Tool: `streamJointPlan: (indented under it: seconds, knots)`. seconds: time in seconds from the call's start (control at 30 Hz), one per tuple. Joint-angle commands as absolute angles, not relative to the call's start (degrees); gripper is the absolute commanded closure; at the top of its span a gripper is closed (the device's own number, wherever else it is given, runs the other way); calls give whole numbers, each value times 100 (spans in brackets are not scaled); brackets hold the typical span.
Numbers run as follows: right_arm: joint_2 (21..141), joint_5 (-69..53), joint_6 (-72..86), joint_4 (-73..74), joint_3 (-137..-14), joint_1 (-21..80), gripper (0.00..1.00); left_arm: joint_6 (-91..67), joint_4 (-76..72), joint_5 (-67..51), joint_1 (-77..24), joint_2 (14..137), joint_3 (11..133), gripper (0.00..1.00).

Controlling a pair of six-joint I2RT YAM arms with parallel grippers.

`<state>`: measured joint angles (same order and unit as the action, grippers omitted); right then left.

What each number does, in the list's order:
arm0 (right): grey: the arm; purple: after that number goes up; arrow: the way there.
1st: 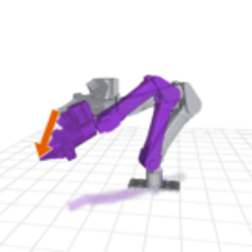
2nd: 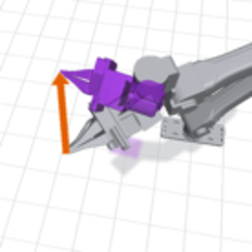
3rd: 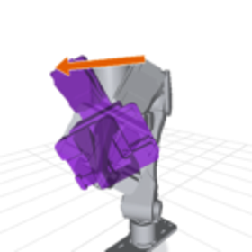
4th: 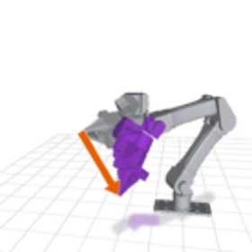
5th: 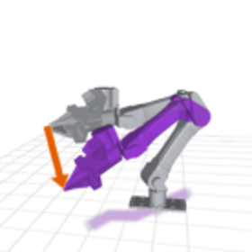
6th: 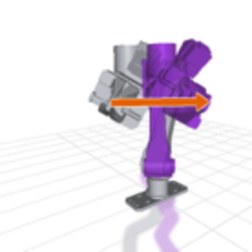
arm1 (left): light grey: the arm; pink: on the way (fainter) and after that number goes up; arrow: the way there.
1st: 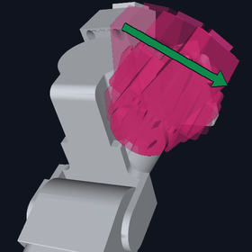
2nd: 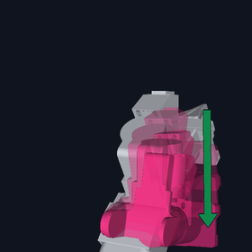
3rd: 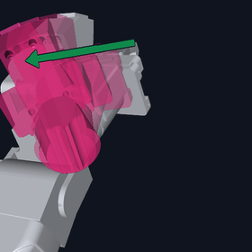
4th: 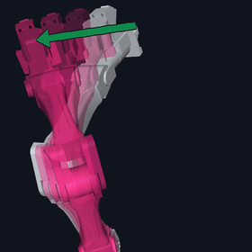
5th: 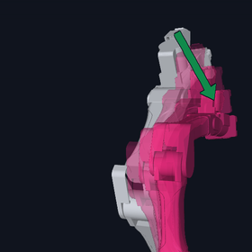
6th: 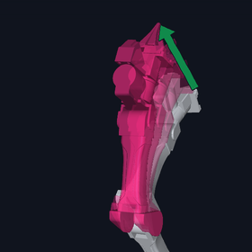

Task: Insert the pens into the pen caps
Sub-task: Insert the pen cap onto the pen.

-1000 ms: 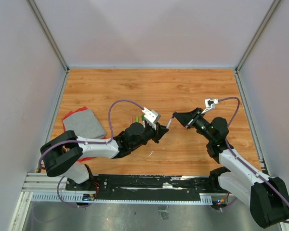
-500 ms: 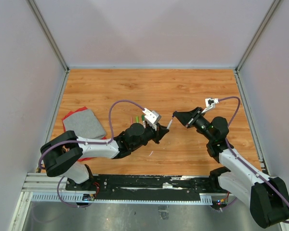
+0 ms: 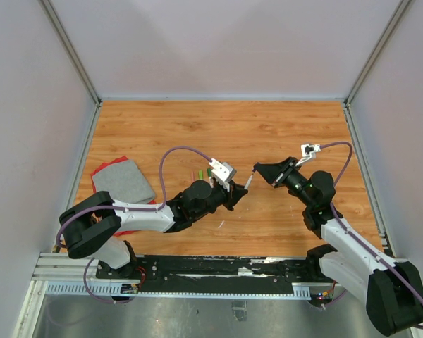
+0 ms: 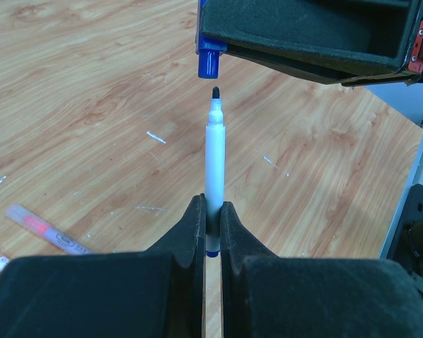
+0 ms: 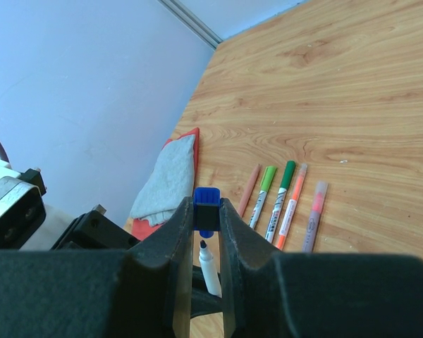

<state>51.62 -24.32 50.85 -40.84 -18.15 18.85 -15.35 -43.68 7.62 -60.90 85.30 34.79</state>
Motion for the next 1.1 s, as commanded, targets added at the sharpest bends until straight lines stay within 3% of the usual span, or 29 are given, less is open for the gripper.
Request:
streamJointPlan:
  seconds: [0.0,1.07]
  knots:
    - [5021,-2381,4907,-3985,-1999,1986,99,-1415,-4642,773,-6152,8564,3454,99]
    - [4985,-2644,4715,-3515,-2093,2057,99,-1406,-4623,787,-6161,8601,3474,99]
